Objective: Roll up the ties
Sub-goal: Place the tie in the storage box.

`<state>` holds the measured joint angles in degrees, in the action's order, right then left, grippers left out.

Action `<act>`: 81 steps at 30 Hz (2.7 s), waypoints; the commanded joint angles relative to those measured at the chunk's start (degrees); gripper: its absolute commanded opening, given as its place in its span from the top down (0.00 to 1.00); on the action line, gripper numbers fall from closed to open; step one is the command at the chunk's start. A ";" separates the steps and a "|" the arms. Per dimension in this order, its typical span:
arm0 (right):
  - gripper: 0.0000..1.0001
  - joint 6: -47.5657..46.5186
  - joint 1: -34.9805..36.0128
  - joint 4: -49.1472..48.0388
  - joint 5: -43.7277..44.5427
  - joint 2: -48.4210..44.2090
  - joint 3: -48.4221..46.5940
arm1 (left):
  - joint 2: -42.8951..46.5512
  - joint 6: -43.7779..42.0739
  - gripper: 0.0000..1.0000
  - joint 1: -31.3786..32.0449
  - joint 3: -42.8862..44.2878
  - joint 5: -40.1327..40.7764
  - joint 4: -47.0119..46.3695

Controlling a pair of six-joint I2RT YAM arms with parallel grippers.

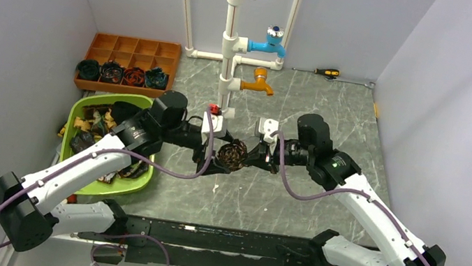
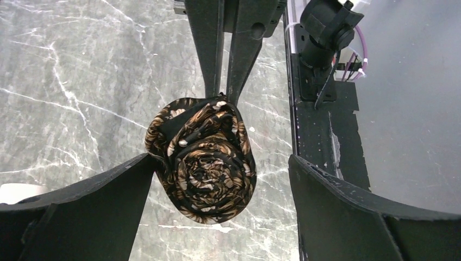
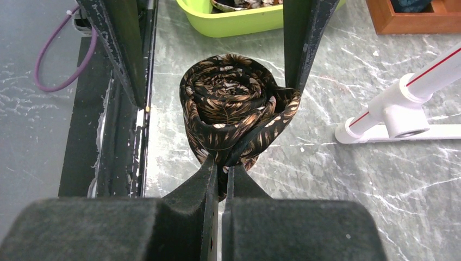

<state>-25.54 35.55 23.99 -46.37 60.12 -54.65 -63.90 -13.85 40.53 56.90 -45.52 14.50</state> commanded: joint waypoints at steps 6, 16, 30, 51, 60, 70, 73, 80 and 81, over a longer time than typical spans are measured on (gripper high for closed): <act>1.00 -3.08 1.18 -2.42 -1.10 -1.80 -1.68 | 0.88 -4.26 0.01 0.11 0.02 1.04 1.05; 1.00 -0.36 1.25 -3.51 0.86 -1.41 -1.47 | -1.02 -6.25 0.10 2.72 0.86 2.90 1.63; 1.00 2.29 1.33 -5.48 2.25 -1.99 -0.21 | -3.47 -10.31 0.39 5.34 2.17 6.50 4.69; 1.00 1.31 1.28 -4.28 2.23 -1.34 -0.49 | -3.24 -10.51 0.82 6.22 2.41 6.00 4.83; 0.69 2.18 1.23 -3.62 4.71 -0.76 -1.13 | -1.94 -6.76 1.00 4.52 1.91 5.70 5.60; 0.36 3.26 1.31 -4.29 5.35 -0.51 -0.97 | -0.36 -6.33 1.00 1.62 1.26 3.59 5.94; 0.25 3.93 1.26 -5.07 5.05 0.03 -1.02 | -0.69 -7.58 1.00 1.82 1.44 3.33 5.46; 0.17 4.51 1.27 -6.82 3.47 0.49 -1.68 | -2.54 -9.76 1.00 2.77 2.67 2.35 6.68; 0.21 4.41 1.28 -7.07 2.62 0.32 -1.68 | -2.81 -9.62 1.00 2.82 2.79 2.28 6.55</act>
<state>-21.50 36.80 20.82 -41.01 61.01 -54.04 -65.89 -22.00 42.85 57.25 -40.88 21.91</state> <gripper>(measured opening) 0.837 0.558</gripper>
